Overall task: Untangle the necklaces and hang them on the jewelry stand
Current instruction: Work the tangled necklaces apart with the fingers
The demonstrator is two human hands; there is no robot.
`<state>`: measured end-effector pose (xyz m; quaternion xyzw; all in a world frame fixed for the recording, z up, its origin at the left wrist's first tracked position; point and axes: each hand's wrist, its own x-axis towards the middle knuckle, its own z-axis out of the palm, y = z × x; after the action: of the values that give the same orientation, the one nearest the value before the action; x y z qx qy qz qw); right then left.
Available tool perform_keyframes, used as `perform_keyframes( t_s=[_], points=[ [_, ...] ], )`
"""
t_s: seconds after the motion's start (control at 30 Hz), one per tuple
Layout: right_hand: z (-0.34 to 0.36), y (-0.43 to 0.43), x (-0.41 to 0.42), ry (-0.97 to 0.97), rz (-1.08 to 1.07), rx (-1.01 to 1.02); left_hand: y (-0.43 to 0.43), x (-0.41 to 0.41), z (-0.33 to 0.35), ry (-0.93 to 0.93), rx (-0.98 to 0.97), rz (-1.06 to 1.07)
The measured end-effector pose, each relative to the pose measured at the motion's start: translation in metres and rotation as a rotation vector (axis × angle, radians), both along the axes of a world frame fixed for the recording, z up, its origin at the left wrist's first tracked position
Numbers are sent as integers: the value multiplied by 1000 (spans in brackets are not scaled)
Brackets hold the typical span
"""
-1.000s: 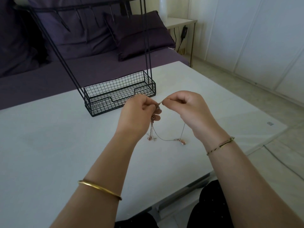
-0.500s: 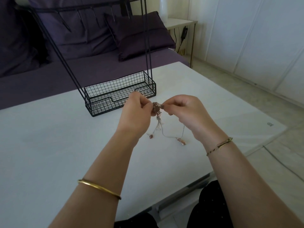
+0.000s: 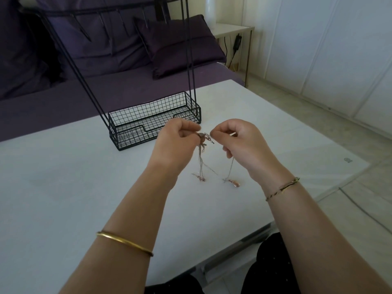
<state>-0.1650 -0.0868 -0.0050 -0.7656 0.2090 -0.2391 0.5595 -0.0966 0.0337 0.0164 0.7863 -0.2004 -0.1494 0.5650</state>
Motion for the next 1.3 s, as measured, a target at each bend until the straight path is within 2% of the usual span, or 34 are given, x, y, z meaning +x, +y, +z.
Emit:
perform_keyframes(
  t_s=[0.23,0.5,0.73,1.0,1.2,1.3],
  points=[
    [4,3,-2,-33,79,52,1,-1,1,24,-46,-22],
    [4,3,-4,-77,117,-49,1,0,0,-32,-36,-55],
    [3,5,-2,1,114,45,0,-2,0,-44,-26,-20],
    [6,4,-3,2,102,184,1,-4,3,0,16,-36],
    [6,5,-3,-10,110,169,1,-7,4,-121,53,-10],
    [5,4,-2,-2,103,157,1,-5,4,-111,37,44]
  ],
)
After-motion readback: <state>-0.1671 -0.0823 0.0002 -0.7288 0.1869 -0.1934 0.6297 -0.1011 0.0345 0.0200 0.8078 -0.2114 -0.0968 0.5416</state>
